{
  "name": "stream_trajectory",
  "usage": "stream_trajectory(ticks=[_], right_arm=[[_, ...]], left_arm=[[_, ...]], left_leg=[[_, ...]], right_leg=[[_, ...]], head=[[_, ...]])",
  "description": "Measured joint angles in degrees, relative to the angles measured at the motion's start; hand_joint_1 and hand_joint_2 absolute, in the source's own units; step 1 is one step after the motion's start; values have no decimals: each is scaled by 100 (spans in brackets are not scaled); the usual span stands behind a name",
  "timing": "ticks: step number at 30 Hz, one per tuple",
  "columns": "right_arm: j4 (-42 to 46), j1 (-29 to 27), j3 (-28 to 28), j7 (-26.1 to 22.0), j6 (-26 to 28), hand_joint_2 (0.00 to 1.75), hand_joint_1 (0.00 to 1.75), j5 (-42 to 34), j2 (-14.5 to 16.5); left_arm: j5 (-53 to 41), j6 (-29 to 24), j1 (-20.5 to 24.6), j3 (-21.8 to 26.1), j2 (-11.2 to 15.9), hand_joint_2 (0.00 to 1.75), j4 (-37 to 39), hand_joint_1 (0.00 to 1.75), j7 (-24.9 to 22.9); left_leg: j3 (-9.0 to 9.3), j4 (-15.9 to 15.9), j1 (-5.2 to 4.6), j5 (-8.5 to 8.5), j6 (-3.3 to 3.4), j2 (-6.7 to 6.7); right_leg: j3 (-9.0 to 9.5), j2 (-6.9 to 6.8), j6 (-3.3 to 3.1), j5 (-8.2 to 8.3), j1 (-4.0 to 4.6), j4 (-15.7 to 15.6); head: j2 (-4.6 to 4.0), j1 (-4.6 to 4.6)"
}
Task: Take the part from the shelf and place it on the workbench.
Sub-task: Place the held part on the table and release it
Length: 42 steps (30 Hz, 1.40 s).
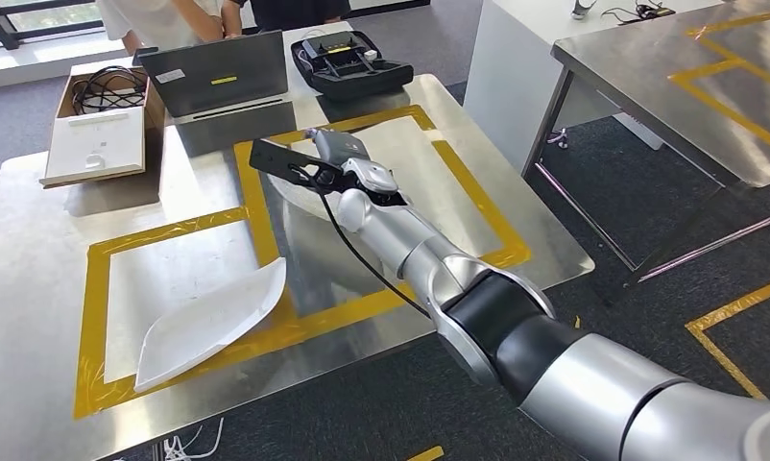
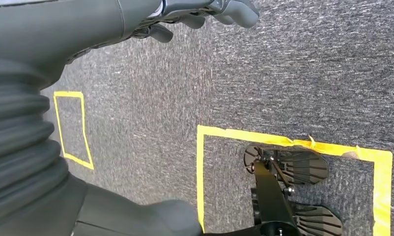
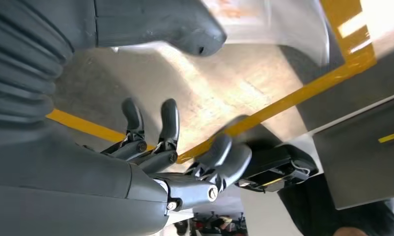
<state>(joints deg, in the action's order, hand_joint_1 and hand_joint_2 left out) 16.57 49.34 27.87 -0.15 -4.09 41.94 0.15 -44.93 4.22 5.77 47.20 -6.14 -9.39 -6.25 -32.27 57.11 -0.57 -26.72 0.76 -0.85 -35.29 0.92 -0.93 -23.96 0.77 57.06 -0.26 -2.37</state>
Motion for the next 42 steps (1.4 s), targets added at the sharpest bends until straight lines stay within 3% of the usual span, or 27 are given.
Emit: stream_trajectory(ticks=[7,15,20,22,24,25,26,27,29,30,32,35,36,40,41,42], right_arm=[[12,20,72,-318,198,0,0,3,180],[359,39,27,-1116,850,0,0,-263,2],[1153,22,-166,-1590,1319,0,0,-637,-129],[1603,23,-235,-1608,1375,0,0,-761,-214],[1942,-22,-261,-1559,1346,0,0,-825,-297],[2069,-63,-266,-1550,1338,0,0,-843,-332],[2173,-99,-270,-1550,1336,0,0,-855,-360],[2263,-123,-273,-1578,1357,0,0,-876,-381],[2468,-153,-286,-1738,1507,0,0,-957,-411],[2610,-175,-293,-1823,1603,0,0,-1004,-422],[2932,-242,-317,-1848,1741,0,0,-1052,-458],[3310,-358,-334,-1728,1820,0,0,-1015,-489],[3403,-393,-334,-1708,1838,0,0,-999,-492],[3602,-538,-334,-1675,1868,0,0,-961,-494],[3627,-576,-334,-1672,1873,0,0,-948,-494],[3650,-609,-334,-1665,1882,0,0,-929,-494]], left_arm=[[-21,-5,9,70,2,0,-1,0,-29],[-279,2,48,80,18,0,-3,0,-166],[-269,-7,9,81,43,0,-2,0,-145],[-256,-19,-6,86,38,0,-1,0,-135],[-252,-30,-24,92,39,0,-1,0,-130],[-252,-32,-37,93,40,0,-1,0,-130],[-252,-33,-48,95,40,0,-1,0,-130],[-252,-34,-56,96,38,0,-1,0,-128],[-251,-35,-61,98,41,0,-3,0,-114],[-250,-36,-64,98,40,0,-5,0,-102],[-261,-40,-76,99,45,0,-12,0,-81],[-293,-46,-88,99,30,0,-13,0,-73],[-296,-49,-85,99,29,0,-12,0,-71],[-305,-59,-69,99,28,0,-14,0,-67],[-313,-59,-69,99,28,0,-14,0,-67],[-323,-59,-69,99,28,0,-14,0,-67]], left_leg=[[0,1,0,0,1,-10],[1,2,-4,0,1,-8],[61,-105,0,77,103,20],[110,-201,47,133,117,52],[110,-202,67,135,121,67],[105,-190,83,127,109,74],[97,-167,105,115,86,81],[85,-132,134,97,52,85],[41,-18,198,36,-53,87],[9,47,219,0,-115,81],[-34,154,217,-54,-225,58],[-76,219,228,-96,-332,45],[-128,331,235,-193,-352,52],[-647,1633,208,-916,-354,63],[-688,1785,196,-943,-332,63],[-626,1727,179,-866,-296,62]], right_leg=[[1,-3,0,0,0,-2],[2,-2,1,1,-4,-5],[1,-3,96,-8,-23,-15],[-176,-12,141,-283,-32,392],[-519,-15,207,-653,-84,1168],[-650,-20,245,-737,-122,1460],[-692,-31,288,-718,-164,1565],[-616,-48,335,-597,-208,1438],[-217,-85,443,-307,-286,731],[-50,-70,453,-214,-293,460],[76,-21,377,-250,-285,266],[22,3,177,-265,-284,307],[7,0,131,-245,-285,299],[-91,-4,19,-160,-237,293],[-120,-4,7,-137,-214,294],[-148,-4,1,-113,-192,295]], head=[[0,0],[0,-1],[0,-3],[0,-10],[0,-11],[0,-10],[0,-11],[0,-10],[0,-13],[0,-16],[0,-22],[0,-26],[0,-26],[0,-16],[0,-17],[0,-18]])
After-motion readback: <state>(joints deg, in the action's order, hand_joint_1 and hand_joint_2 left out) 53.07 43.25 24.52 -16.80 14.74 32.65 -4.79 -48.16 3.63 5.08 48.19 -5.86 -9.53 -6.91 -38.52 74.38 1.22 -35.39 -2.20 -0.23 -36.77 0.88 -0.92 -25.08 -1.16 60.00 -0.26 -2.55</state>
